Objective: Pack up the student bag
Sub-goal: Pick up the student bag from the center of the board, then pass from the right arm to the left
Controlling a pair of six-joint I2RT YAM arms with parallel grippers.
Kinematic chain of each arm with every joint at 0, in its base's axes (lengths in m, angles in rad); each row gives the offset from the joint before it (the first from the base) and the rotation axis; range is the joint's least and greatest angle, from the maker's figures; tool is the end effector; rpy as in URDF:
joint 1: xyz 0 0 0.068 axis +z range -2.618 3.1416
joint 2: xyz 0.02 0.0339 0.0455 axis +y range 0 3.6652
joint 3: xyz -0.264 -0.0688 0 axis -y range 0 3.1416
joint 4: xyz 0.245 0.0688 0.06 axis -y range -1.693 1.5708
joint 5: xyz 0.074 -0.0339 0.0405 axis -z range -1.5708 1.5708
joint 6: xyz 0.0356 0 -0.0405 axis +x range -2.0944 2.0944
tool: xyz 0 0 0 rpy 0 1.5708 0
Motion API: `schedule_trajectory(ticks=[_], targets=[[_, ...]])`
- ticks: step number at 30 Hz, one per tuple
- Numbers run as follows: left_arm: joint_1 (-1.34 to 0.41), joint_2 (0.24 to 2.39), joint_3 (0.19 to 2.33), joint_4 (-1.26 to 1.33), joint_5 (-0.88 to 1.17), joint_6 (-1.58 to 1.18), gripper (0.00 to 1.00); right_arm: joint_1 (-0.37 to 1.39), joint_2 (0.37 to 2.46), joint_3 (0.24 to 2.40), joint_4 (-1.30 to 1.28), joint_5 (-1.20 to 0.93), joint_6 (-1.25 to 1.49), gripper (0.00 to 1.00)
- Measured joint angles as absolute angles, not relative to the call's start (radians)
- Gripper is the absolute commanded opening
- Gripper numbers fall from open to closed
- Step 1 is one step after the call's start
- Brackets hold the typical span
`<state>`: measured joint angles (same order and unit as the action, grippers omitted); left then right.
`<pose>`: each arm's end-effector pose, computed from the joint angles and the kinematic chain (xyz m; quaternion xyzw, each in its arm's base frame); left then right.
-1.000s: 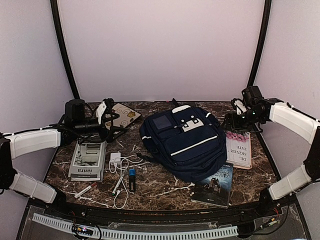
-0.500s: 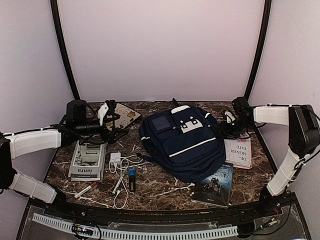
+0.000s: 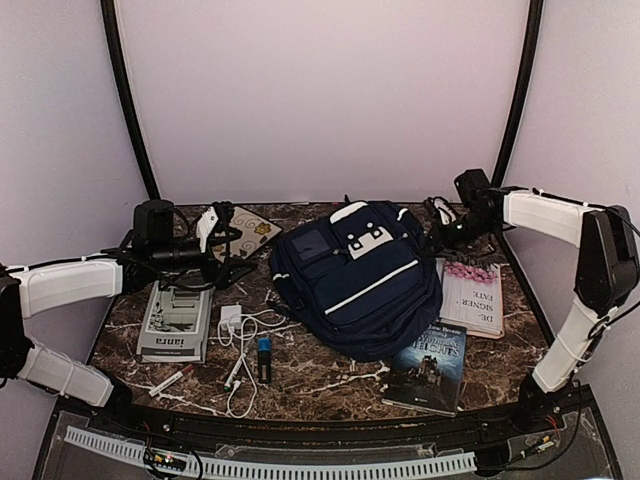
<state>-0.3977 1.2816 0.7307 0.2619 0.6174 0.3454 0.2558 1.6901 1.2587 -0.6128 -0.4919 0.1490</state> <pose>0.2535 -0.1288 0.2601 0.4465 0.6456 -0.2583 0.5631 0.3363 0.1053 0.2366 -0.1133 0.9318 0.2810 0.2000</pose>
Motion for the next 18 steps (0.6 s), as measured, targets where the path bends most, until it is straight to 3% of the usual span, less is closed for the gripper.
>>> schedule_trajectory(ticks=[7,11,18], targets=[[-0.398,1.236,0.731,0.229,0.66,0.385,0.97,0.504,1.693,1.713,-0.852,-0.356,-0.024,0.0],[-0.398,1.124,0.731,0.229,0.73,0.417,0.91,0.607,1.724,1.964,-0.986,-0.289,-0.125,0.0],[-0.43,1.02,0.902,0.07,0.691,0.506,0.91,0.706,1.72,2.055,-1.07,-0.23,-0.303,0.0]])
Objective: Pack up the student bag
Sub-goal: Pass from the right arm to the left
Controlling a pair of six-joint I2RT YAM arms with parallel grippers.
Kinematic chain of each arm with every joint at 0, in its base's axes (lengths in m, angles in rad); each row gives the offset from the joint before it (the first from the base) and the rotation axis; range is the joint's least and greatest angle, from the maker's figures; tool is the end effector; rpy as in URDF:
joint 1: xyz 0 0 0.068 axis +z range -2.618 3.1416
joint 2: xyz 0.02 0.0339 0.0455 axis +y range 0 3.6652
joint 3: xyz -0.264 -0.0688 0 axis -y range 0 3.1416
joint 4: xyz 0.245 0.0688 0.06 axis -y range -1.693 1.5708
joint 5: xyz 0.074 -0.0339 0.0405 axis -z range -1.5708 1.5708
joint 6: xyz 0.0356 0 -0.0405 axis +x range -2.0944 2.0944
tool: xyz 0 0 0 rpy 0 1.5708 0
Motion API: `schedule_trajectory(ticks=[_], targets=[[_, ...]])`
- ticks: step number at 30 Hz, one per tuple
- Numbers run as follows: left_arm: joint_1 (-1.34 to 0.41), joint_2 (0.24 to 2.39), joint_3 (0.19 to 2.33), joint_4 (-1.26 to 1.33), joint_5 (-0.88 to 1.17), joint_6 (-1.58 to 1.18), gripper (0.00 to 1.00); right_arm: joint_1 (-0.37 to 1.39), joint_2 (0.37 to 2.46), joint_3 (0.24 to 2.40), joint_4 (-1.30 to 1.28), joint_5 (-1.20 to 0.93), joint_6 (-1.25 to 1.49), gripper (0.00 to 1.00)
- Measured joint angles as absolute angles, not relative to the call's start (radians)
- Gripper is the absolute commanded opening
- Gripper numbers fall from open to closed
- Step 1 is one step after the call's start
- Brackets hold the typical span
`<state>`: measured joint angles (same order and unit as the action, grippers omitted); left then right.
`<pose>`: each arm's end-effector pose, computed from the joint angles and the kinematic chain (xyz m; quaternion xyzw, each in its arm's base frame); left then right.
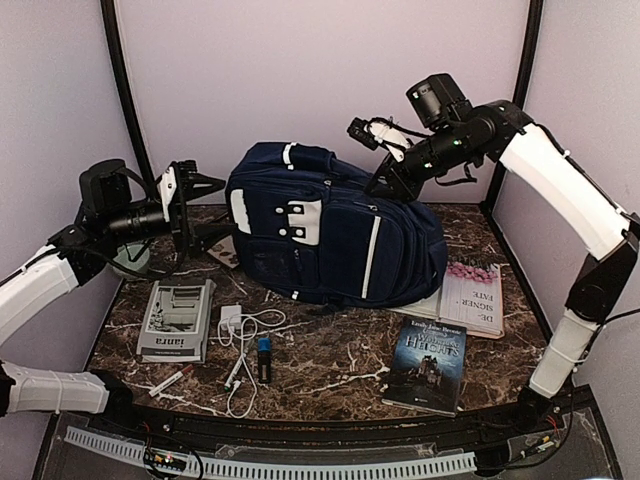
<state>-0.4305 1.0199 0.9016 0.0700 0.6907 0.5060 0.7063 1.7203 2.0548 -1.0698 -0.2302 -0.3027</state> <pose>0.2027 -0.1181 0.3642 0.5158 0.5025 -0.2204 0.6579 0.2622 0.2344 0.4388 -0.4797 0.7723 0.1836 0.3738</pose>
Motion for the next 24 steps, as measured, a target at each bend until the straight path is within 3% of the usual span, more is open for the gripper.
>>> schedule_trajectory(ticks=[3,11,17,19,21,22,24], targets=[[-0.45,1.005,0.987,-0.01,0.664,0.538,0.99,0.728,1.711,2.051,-1.071,-0.238,-0.36,0.0],[-0.465,1.038,1.112,-0.15,0.589,0.594,0.99,0.756,1.607,1.927,-1.063,-0.311,-0.495,0.0],[-0.465,1.234,1.237,-0.244,0.652,0.649,0.97,0.757,1.508,1.811,-1.036,-0.361,-0.576,0.0],[-0.465,1.271,1.238,-0.236,0.687,0.637,0.9,0.756,1.487,1.777,-1.013,-0.363,-0.588,0.0],[-0.465,1.296,1.238,-0.215,0.727,0.612,0.76,0.756,1.471,1.744,-0.992,-0.362,-0.595,0.0],[-0.465,1.306,1.235,-0.201,0.754,0.595,0.64,0.756,1.463,1.725,-0.974,-0.361,-0.595,0.0],[-0.466,1.311,1.208,-0.166,0.813,0.566,0.2,0.755,1.445,1.688,-0.934,-0.352,-0.593,0.0]])
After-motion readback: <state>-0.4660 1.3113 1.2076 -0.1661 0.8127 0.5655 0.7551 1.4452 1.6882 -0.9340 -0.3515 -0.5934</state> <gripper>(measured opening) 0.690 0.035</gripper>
